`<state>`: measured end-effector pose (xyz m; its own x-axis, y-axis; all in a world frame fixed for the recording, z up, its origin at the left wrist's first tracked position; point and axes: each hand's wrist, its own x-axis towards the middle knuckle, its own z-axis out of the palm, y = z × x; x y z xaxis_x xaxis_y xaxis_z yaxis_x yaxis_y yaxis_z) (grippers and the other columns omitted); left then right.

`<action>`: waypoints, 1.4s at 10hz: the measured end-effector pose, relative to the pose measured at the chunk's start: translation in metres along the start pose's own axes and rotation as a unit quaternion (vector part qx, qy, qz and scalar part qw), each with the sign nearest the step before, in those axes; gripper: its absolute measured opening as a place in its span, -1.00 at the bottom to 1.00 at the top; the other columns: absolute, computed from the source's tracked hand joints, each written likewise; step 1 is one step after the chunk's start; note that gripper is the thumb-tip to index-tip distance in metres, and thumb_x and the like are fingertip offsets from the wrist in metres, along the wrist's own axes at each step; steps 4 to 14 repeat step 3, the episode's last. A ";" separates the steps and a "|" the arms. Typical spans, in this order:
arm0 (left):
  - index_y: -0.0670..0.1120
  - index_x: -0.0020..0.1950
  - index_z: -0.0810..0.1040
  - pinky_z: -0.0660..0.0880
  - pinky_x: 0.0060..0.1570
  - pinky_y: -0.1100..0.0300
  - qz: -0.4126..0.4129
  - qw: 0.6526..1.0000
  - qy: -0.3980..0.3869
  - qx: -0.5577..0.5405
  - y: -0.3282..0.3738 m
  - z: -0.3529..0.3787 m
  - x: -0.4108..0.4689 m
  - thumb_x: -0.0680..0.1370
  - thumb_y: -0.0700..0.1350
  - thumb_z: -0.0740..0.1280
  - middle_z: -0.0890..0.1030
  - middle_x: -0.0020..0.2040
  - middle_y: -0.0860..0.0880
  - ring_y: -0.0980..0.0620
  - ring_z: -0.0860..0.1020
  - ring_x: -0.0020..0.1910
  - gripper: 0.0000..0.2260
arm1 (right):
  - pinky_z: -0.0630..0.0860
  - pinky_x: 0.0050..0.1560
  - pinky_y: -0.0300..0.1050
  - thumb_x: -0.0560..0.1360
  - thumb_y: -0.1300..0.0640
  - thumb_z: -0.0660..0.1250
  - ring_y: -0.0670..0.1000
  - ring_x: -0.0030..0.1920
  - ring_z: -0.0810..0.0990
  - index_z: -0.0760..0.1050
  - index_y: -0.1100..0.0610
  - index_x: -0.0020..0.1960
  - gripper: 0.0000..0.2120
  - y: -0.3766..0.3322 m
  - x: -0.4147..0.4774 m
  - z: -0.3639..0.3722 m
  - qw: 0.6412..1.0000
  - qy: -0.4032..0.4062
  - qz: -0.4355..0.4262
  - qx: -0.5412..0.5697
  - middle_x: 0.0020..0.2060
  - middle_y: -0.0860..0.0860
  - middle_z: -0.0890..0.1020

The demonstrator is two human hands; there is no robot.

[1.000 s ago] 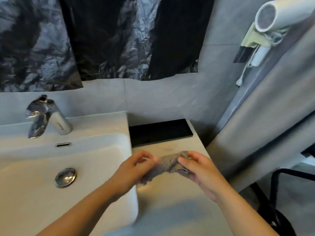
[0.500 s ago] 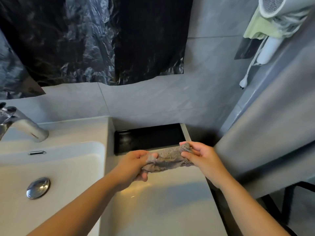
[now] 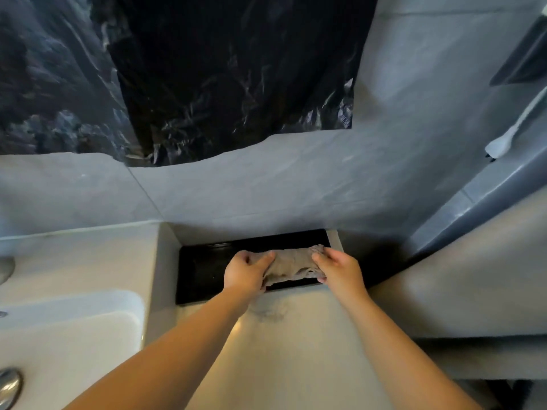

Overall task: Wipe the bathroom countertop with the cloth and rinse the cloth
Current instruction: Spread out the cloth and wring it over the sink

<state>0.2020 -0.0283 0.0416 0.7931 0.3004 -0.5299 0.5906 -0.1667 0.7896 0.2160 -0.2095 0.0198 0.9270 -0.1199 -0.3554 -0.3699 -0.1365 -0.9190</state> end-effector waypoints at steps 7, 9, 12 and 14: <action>-0.16 0.19 0.37 0.47 -0.10 0.10 0.146 0.902 0.067 0.401 -0.006 -0.003 0.025 0.59 0.17 0.15 0.46 0.10 -0.14 -0.14 0.52 0.02 -0.59 | 0.44 0.22 -0.13 0.51 0.04 0.38 0.09 0.25 0.50 0.36 0.18 0.41 -0.47 0.005 0.013 0.011 0.973 0.060 -0.062 -0.214 0.30 0.14 0.49; -0.16 0.19 0.37 0.47 -0.10 0.10 0.146 0.902 0.067 0.401 -0.006 -0.003 0.025 0.59 0.17 0.15 0.46 0.10 -0.14 -0.14 0.52 0.02 -0.59 | 0.44 0.22 -0.13 0.51 0.04 0.38 0.09 0.25 0.50 0.36 0.18 0.41 -0.47 0.005 0.013 0.011 0.973 0.060 -0.062 -0.214 0.30 0.14 0.49; -0.16 0.19 0.37 0.47 -0.10 0.10 0.146 0.902 0.067 0.401 -0.006 -0.003 0.025 0.59 0.17 0.15 0.46 0.10 -0.14 -0.14 0.52 0.02 -0.59 | 0.44 0.22 -0.13 0.51 0.04 0.38 0.09 0.25 0.50 0.36 0.18 0.41 -0.47 0.005 0.013 0.011 0.973 0.060 -0.062 -0.214 0.30 0.14 0.49; -0.16 0.19 0.37 0.47 -0.10 0.10 0.146 0.902 0.067 0.401 -0.006 -0.003 0.025 0.59 0.17 0.15 0.46 0.10 -0.14 -0.14 0.52 0.02 -0.59 | 0.44 0.22 -0.13 0.51 0.04 0.38 0.09 0.25 0.50 0.36 0.18 0.41 -0.47 0.005 0.013 0.011 0.973 0.060 -0.062 -0.214 0.30 0.14 0.49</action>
